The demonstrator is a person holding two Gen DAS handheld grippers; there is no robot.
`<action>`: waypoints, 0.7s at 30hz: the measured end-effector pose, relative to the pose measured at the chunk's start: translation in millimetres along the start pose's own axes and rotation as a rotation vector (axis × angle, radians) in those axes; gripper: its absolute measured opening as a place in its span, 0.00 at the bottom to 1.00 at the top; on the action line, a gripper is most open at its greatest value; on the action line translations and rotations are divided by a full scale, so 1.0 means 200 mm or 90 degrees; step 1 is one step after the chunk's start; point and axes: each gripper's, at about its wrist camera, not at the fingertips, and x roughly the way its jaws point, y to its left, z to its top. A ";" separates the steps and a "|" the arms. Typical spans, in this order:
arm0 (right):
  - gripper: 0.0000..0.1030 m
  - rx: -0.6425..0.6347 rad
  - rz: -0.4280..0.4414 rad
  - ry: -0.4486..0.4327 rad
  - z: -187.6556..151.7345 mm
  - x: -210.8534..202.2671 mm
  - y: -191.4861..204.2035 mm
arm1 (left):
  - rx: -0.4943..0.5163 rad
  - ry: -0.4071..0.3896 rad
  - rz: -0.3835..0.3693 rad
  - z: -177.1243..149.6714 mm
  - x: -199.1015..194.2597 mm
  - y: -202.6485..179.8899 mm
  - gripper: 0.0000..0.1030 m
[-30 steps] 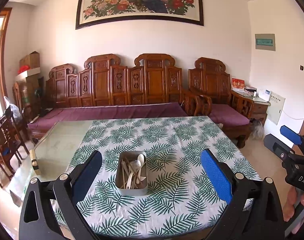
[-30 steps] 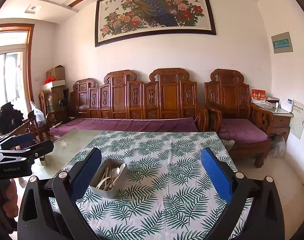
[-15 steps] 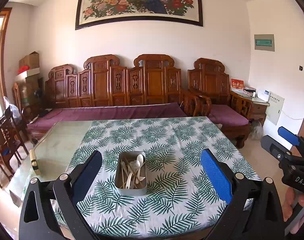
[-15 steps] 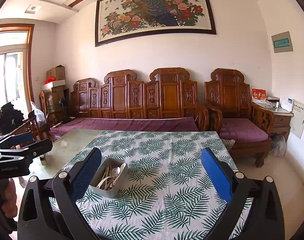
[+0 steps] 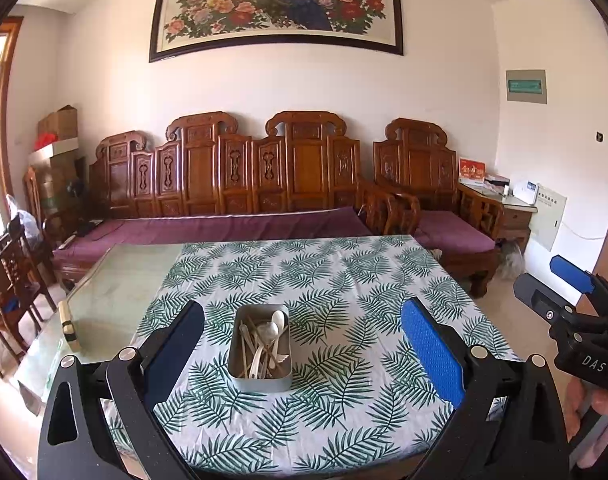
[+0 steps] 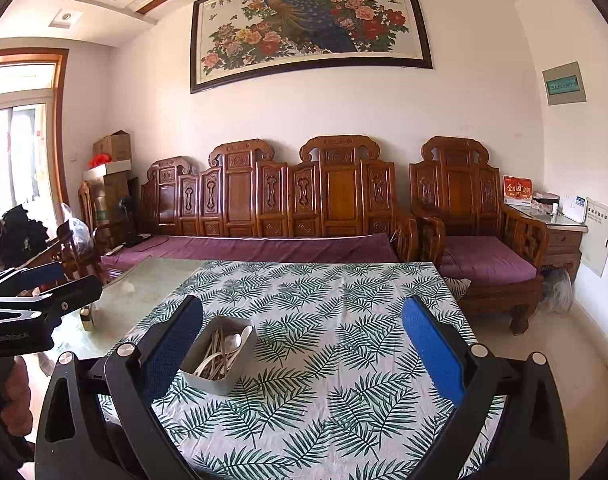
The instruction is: Organize utensils
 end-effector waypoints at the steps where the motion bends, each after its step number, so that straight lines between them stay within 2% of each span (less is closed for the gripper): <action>1: 0.97 0.001 0.000 0.000 0.00 0.00 0.00 | 0.000 0.000 0.000 0.00 0.00 0.00 0.92; 21: 0.97 0.002 0.005 0.000 -0.02 -0.01 0.04 | -0.004 -0.003 0.003 0.02 -0.02 -0.01 0.92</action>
